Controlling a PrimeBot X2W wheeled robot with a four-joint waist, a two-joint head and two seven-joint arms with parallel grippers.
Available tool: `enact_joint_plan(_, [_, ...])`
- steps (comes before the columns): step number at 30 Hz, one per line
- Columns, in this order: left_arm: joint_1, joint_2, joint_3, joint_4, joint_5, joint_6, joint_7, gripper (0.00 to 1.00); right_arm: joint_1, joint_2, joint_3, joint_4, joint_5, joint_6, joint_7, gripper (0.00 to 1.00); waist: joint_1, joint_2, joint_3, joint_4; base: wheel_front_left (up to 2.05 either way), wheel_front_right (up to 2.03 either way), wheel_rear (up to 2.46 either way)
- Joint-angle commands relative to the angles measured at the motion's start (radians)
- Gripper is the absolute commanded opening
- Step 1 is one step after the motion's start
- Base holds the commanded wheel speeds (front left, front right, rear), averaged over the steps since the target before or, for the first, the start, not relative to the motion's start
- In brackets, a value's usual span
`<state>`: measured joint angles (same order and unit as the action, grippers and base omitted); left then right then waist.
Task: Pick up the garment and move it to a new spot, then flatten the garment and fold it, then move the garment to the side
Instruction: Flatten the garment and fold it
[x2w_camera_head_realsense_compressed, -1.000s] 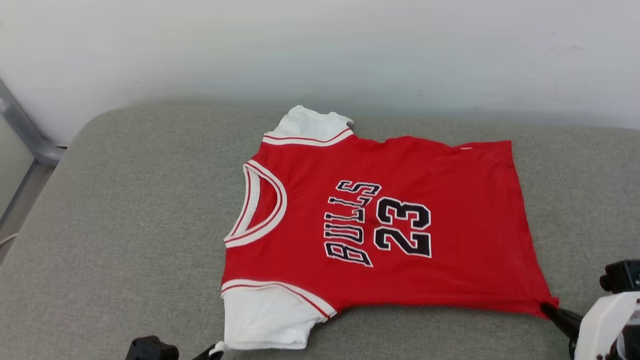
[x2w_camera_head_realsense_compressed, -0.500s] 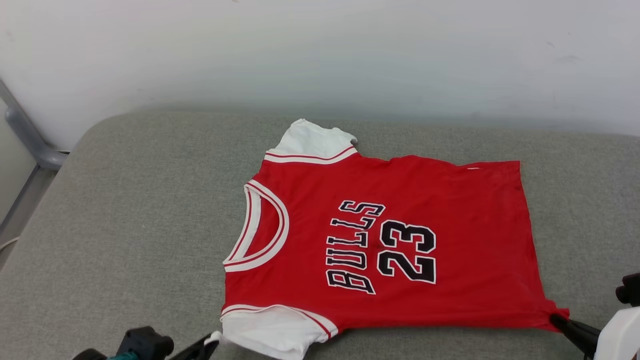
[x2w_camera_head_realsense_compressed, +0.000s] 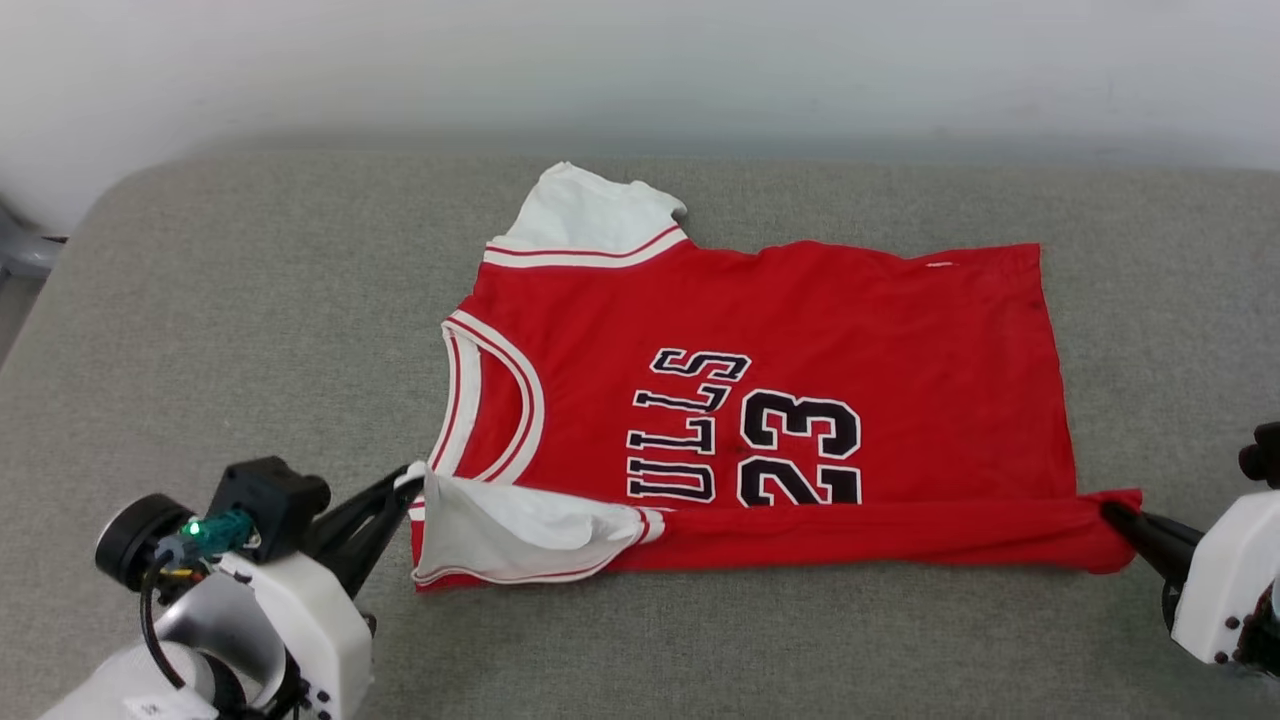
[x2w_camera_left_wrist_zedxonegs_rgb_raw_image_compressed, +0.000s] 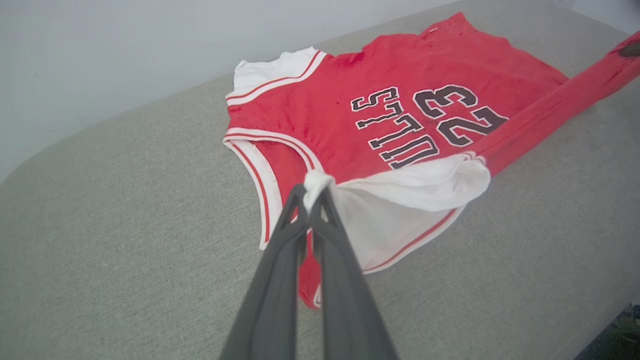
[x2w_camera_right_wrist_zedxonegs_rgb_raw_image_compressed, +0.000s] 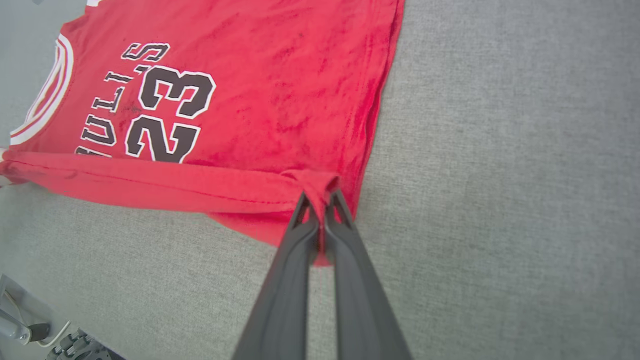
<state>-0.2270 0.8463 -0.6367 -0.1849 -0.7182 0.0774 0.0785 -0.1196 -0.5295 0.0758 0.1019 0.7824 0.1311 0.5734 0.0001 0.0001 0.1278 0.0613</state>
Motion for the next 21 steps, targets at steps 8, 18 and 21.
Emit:
enact_joint_plan(8, [-0.174,-0.042,0.011,0.142,0.019,-0.06,0.022,0.0,-0.123,0.046,0.028,0.051,-0.071,-0.001,0.027,0.0,-0.0001,-0.0001,0.101,-0.028,0.0,0.0,0.0])
enact_joint_plan(18, [-0.288,-0.092,-0.035,0.302,0.044,-0.129,0.056,0.0,-0.217,0.061,0.077,0.127,-0.109,-0.001,0.005,0.0,-0.0001,-0.0001,0.151,-0.037,0.0,0.0,0.0])
enact_joint_plan(21, [-0.308,-0.109,-0.052,0.349,0.056,-0.14,0.049,0.0,-0.238,0.061,0.094,0.151,-0.113,-0.001,-0.004,0.0,-0.0001,-0.0001,0.161,-0.037,0.0,0.0,0.0])
